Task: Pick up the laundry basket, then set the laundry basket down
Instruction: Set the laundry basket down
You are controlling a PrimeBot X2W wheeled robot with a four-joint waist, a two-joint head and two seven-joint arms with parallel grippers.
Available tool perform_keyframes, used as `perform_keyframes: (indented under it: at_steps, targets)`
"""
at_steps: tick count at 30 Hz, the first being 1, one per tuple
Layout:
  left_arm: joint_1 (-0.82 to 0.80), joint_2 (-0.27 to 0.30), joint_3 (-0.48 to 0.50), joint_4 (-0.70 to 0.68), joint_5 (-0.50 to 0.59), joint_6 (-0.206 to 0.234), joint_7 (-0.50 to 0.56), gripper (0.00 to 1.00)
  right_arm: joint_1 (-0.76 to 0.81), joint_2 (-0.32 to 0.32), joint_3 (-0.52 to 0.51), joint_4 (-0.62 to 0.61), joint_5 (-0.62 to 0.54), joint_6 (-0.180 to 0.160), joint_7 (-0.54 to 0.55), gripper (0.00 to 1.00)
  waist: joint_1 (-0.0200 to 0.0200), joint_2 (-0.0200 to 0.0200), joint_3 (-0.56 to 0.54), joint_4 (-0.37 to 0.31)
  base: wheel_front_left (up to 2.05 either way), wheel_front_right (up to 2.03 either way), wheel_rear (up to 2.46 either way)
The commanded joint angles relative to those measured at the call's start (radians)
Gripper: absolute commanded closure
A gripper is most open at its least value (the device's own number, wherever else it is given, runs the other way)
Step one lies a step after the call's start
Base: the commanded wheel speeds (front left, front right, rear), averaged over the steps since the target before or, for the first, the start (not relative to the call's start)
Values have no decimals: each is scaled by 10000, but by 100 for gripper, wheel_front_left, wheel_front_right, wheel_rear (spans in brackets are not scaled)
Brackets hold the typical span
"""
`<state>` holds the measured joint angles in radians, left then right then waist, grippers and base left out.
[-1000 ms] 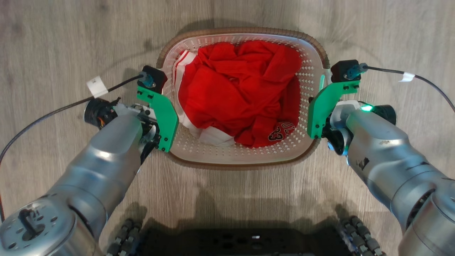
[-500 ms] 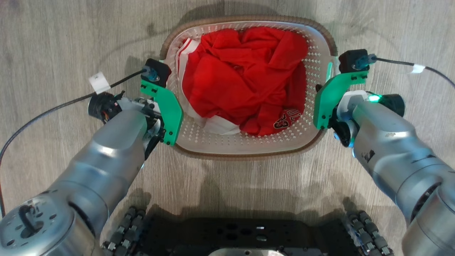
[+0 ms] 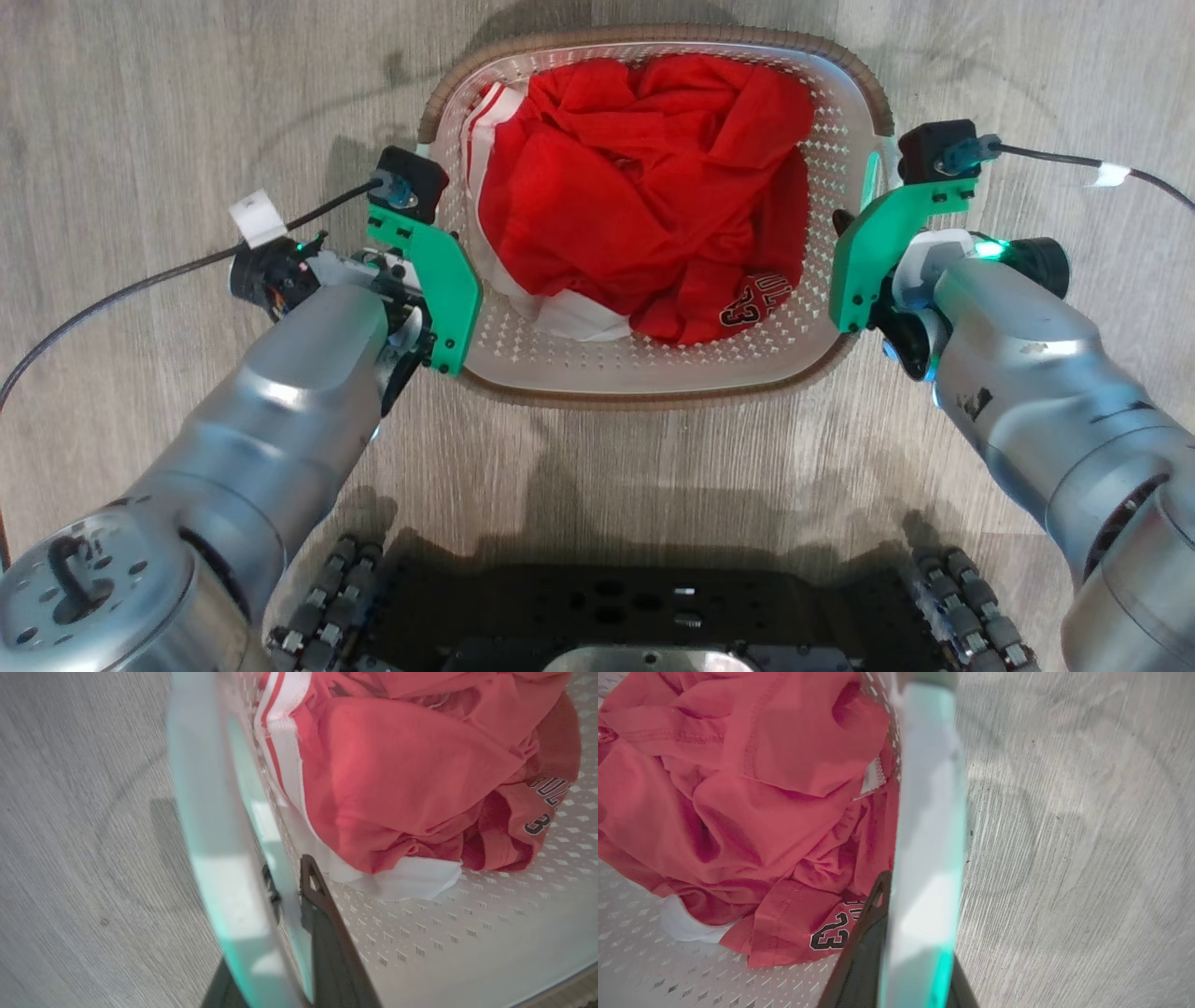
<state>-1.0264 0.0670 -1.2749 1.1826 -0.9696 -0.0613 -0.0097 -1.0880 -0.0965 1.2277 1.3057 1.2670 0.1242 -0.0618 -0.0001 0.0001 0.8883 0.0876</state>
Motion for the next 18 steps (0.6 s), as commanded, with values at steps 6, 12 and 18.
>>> perform_keyframes:
  at_steps: [6,12,18]
  targets:
    - [103,-168,-54,-161,279,749,98,0,262,-36,-130,-151,-199,65,105,0,1,-1,14,23,0,0,0]
    - [51,-168,-54,-222,292,1088,19,0,245,-116,-355,-151,-312,65,181,0,1,-1,8,65,0,0,0]
    - [88,-168,-54,-158,275,1099,-101,0,373,-112,-595,-150,-449,65,312,0,1,-1,-120,96,0,0,0]
